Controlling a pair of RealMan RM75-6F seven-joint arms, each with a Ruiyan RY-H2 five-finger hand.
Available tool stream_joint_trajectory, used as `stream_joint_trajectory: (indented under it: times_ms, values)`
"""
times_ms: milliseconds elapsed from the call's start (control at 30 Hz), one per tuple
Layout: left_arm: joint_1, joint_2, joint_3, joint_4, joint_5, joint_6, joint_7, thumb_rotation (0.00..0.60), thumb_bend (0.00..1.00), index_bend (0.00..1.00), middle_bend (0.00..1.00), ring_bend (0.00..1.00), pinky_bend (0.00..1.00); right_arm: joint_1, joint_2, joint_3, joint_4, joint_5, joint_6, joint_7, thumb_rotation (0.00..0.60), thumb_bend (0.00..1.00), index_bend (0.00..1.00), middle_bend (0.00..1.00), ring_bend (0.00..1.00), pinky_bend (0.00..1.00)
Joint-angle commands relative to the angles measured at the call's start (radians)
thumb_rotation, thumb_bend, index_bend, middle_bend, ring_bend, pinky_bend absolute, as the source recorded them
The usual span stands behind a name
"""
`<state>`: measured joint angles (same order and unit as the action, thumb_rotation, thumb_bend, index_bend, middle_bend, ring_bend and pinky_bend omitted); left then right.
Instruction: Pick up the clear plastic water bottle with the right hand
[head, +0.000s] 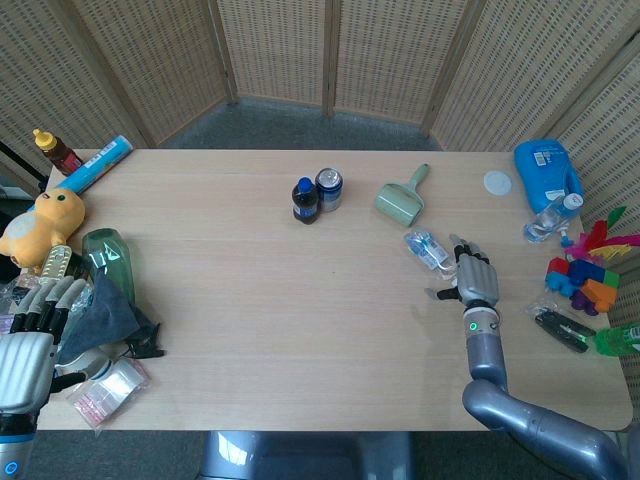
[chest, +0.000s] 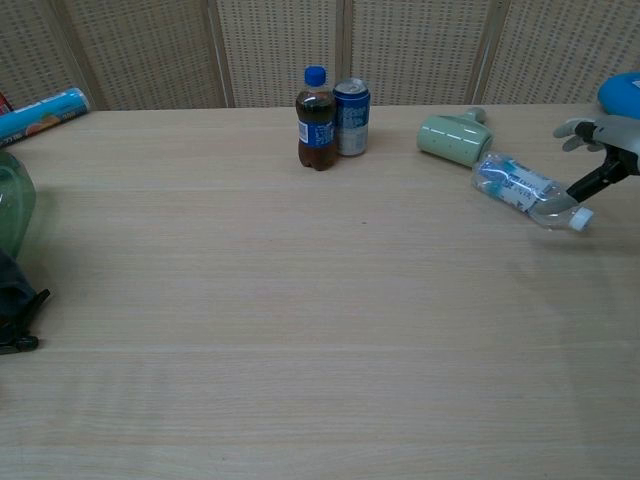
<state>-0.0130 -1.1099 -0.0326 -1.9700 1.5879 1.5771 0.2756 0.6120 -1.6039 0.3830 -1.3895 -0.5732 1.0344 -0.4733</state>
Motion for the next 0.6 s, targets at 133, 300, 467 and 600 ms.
stream_joint_trajectory:
  times_ms: [133, 300, 467, 600]
  values:
    - [-0.001, -0.004, -0.004, 0.009, -0.007, 0.001, 0.003, 0.6, 0.0, 0.0, 0.0, 0.0, 0.0, 0.084, -0.089, 0.014, 0.178, 0.106, -0.066, -0.055, 0.541, 0.0, 0.0, 0.0, 0.0, 0.0]
    - [-0.003, -0.007, -0.011, 0.018, -0.015, 0.006, 0.009, 0.6, 0.0, 0.0, 0.0, 0.0, 0.0, 0.121, -0.13, 0.02, 0.285, 0.177, -0.11, -0.084, 0.542, 0.0, 0.0, 0.0, 0.0, 0.0]
    - [-0.007, -0.016, -0.015, 0.031, -0.029, 0.0, 0.013, 0.6, 0.0, 0.0, 0.0, 0.0, 0.0, 0.155, -0.179, 0.022, 0.368, 0.226, -0.134, -0.114, 0.538, 0.0, 0.0, 0.0, 0.0, 0.0]
    - [-0.007, -0.016, -0.018, 0.033, -0.033, 0.004, 0.012, 0.6, 0.0, 0.0, 0.0, 0.0, 0.0, 0.176, -0.221, 0.032, 0.444, 0.239, -0.148, -0.113, 0.539, 0.0, 0.0, 0.0, 0.0, 0.0]
